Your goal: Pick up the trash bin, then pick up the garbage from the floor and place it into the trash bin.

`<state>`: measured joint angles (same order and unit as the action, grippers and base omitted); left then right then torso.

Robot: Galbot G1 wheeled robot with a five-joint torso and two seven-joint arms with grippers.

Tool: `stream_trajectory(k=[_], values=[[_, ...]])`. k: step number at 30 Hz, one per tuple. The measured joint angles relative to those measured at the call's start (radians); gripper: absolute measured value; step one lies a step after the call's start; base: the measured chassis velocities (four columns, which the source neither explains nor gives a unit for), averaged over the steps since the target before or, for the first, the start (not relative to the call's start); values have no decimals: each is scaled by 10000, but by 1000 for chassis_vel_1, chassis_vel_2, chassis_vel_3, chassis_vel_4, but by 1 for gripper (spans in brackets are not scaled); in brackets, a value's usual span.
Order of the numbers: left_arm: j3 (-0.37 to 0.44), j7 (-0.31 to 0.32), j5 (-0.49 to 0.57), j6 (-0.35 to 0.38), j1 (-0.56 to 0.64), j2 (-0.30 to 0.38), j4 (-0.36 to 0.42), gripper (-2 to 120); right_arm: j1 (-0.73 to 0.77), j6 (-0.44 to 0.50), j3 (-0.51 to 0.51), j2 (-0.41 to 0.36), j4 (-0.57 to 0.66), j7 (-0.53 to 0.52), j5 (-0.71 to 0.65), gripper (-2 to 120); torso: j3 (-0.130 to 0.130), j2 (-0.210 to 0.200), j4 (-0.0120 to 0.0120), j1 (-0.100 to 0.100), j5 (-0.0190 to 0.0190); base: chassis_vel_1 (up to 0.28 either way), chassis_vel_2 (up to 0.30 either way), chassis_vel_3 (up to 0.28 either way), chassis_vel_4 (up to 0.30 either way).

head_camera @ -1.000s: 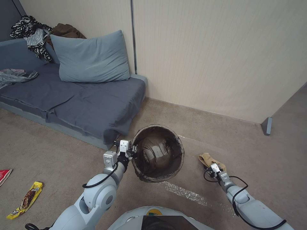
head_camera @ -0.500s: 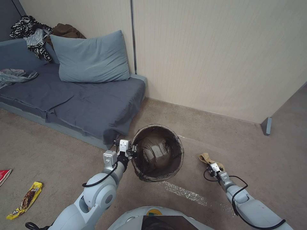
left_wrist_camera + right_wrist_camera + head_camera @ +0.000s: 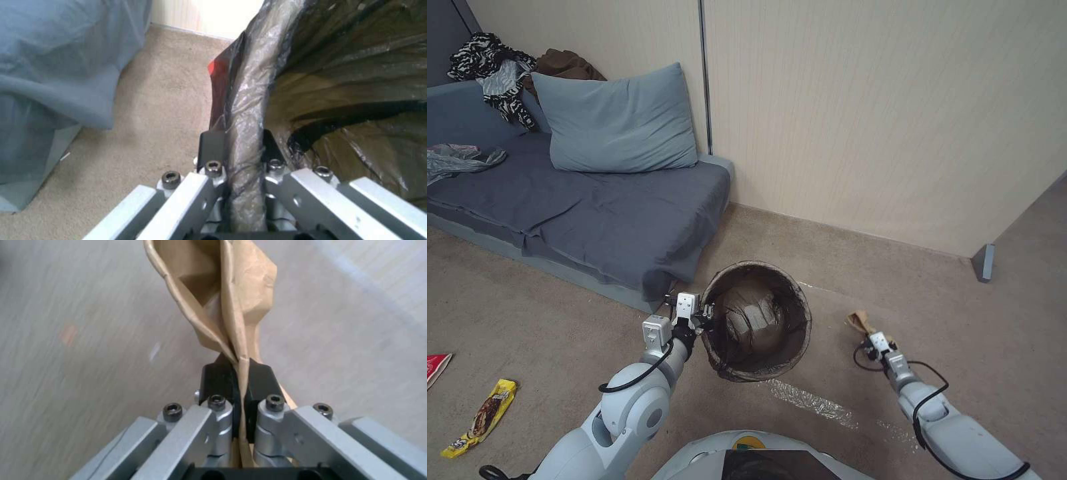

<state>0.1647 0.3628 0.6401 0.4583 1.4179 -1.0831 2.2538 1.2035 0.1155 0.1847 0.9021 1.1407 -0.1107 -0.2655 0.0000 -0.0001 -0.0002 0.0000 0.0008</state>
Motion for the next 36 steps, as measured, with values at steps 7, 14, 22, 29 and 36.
stream_trajectory(k=[7,14,22,29,36], values=[[-209,4,-51,7,35,54,-23,0,752,-316,1587,-436,2896,-1043,-882,0,0,0,0,0,-11,0,0,0,0],[-232,3,-74,32,48,33,-20,0,703,-513,2392,-587,5674,-1923,-1841,0,0,0,2,0,-9,0,0,0,0],[-207,3,-68,60,64,74,39,0,113,-559,2636,-727,8258,-2228,-2780,0,0,0,2,0,-9,0,0,0,0],[-175,2,-64,76,90,114,69,0,333,-151,2416,-1130,10644,-1673,-3578,0,0,0,2,0,-10,0,0,0,0],[-186,13,-33,144,57,205,69,0,767,21,2079,-1666,11714,-969,-4018,0,-1,0,0,0,-8,0,0,0,0]])
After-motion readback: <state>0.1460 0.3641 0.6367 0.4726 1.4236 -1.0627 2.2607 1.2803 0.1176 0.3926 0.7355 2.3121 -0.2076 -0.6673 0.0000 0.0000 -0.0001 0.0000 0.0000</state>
